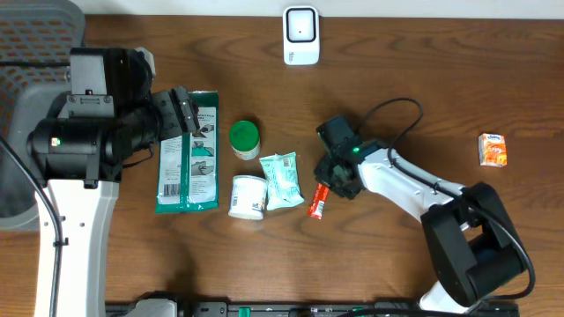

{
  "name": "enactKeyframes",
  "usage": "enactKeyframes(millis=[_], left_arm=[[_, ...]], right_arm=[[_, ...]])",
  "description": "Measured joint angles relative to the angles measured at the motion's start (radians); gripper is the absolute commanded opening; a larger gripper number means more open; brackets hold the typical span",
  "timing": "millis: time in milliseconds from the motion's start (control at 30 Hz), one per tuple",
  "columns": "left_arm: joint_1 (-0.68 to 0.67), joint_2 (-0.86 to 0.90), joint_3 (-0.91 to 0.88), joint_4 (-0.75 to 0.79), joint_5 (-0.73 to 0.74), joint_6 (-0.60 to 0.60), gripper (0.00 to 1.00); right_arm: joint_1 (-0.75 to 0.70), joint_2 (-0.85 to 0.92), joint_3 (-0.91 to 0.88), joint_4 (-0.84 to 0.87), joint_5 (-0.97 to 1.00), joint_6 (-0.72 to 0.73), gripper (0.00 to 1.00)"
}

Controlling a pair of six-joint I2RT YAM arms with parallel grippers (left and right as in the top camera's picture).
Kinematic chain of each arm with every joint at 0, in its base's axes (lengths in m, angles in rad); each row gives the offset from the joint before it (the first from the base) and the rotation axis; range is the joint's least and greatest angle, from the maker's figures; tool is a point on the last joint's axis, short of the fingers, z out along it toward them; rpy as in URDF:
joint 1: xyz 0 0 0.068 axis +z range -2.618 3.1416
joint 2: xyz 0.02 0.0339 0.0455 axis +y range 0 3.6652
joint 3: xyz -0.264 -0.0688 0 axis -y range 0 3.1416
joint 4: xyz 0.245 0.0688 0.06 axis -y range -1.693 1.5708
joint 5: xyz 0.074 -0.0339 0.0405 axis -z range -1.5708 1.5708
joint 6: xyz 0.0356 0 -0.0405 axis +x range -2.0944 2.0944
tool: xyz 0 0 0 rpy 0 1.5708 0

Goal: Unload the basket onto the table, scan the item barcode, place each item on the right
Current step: 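Lift the red stick packet and hold it upright toward the center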

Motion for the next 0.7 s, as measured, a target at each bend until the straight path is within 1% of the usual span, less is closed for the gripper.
enactKeyframes(millis=[67,133,300,400,533,633,700], left_arm=[[0.000,0.000,0.000,0.000,0.000,0.000,0.86],[0.000,0.000,0.000,0.000,0.000,0.000,0.86],[0.000,0.000,0.000,0.000,0.000,0.000,0.86],[0.000,0.000,0.000,0.000,0.000,0.000,0.86],[0.000,0.000,0.000,0.000,0.000,0.000,0.86],[0.000,0.000,0.000,0.000,0.000,0.000,0.86],[0.000,0.000,0.000,0.000,0.000,0.000,0.86]], right_arm=[[-0.017,0.000,0.000,-0.013,-0.018,-0.002,0.17],[-0.030,0.000,-0.002,-0.023,-0.031,-0.006,0.01],[-0.031,-0.001,-0.005,-0.030,-0.026,-0.006,0.01],[-0.034,-0.003,-0.005,-0.031,-0.026,-0.031,0.01],[-0.074,-0.015,-0.007,-0.044,-0.056,-0.170,0.01],[-0.156,-0.055,-0.010,-0.050,-0.124,-0.309,0.01],[-0.216,-0.101,-0.011,-0.050,-0.183,-0.375,0.01]])
